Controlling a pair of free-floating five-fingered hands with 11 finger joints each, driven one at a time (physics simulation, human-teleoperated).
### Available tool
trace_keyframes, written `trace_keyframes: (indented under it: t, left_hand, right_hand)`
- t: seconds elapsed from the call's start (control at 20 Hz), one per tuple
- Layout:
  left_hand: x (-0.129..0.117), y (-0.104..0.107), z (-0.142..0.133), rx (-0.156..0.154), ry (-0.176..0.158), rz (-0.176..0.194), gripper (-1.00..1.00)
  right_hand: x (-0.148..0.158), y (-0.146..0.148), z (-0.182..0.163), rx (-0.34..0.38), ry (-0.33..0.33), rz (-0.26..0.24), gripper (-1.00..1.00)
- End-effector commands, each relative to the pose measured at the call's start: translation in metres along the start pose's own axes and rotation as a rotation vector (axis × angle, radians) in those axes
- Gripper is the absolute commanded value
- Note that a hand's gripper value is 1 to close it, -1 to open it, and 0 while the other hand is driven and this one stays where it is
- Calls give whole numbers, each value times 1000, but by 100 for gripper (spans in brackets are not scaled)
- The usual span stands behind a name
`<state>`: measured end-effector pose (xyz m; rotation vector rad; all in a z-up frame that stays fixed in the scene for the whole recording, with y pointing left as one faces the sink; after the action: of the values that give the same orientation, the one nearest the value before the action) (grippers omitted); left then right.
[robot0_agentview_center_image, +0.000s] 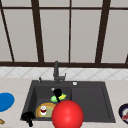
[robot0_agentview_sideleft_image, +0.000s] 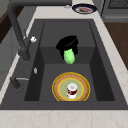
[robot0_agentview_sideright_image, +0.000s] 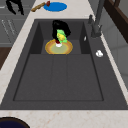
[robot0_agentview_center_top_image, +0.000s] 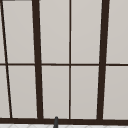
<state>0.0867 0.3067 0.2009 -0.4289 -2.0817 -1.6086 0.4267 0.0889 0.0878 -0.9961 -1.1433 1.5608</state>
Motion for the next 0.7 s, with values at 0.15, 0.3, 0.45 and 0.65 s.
trace_keyframes:
  t: [0.15, 0.3, 0.45, 0.65]
  left_hand:
    - [0, 0, 0, 0, 0, 0, 0]
    - [0, 0, 0, 0, 0, 0, 0]
    - [0, 0, 0, 0, 0, 0, 0]
    - [0, 0, 0, 0, 0, 0, 0]
  right_hand:
    - [-12, -13, 13, -11, 6, 0, 100]
    - [-16, -15, 13, -11, 23, 4, 100]
    - [-29, -33, 37, -61, 29, 13, 100]
    - [-36, -53, 60, -64, 42, -18, 100]
